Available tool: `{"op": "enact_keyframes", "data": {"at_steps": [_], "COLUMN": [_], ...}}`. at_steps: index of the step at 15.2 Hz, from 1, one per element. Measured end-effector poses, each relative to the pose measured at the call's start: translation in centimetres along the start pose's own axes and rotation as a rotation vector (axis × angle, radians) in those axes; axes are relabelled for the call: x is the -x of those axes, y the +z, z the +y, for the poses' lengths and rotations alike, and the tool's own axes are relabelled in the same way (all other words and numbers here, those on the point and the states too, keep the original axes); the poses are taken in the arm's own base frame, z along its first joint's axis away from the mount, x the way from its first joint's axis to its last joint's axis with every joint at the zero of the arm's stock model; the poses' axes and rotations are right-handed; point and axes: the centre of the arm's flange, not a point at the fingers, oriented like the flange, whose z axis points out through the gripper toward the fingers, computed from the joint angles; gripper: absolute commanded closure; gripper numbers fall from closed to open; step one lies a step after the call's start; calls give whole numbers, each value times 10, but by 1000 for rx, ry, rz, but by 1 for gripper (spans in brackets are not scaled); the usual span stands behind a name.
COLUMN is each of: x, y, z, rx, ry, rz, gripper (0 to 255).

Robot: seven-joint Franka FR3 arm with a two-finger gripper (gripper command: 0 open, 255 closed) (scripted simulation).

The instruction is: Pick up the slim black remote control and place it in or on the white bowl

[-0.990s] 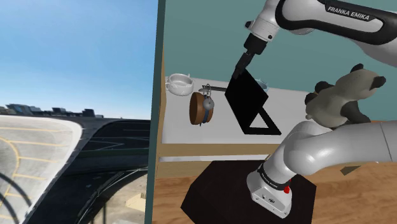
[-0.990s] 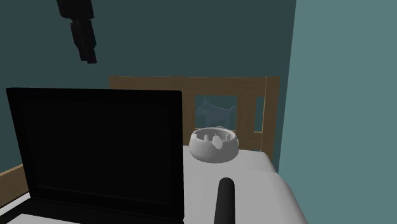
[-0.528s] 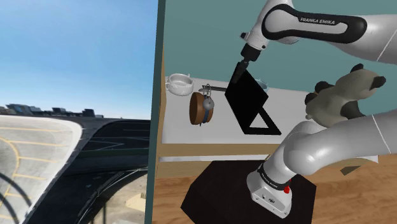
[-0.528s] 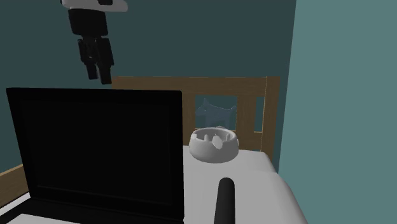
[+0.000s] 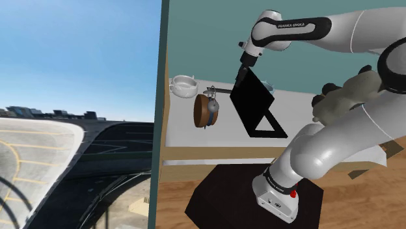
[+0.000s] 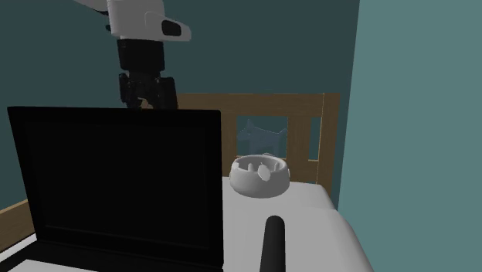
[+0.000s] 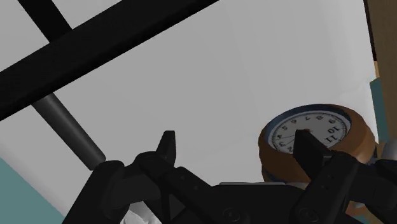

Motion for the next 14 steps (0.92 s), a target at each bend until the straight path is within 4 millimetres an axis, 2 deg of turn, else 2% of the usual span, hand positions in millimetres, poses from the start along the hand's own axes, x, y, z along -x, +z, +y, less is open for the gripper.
{"op": "enact_keyframes", "data": {"at_steps": [5,8,14], "x": [-5,-8,-32], "y": [29,45,84], "z": [54,94,160], "rx": [-1,1,1], "ry": [-77,-122,-215], "rz": [-23,-37,-66], "gripper": [0,0,0]}}
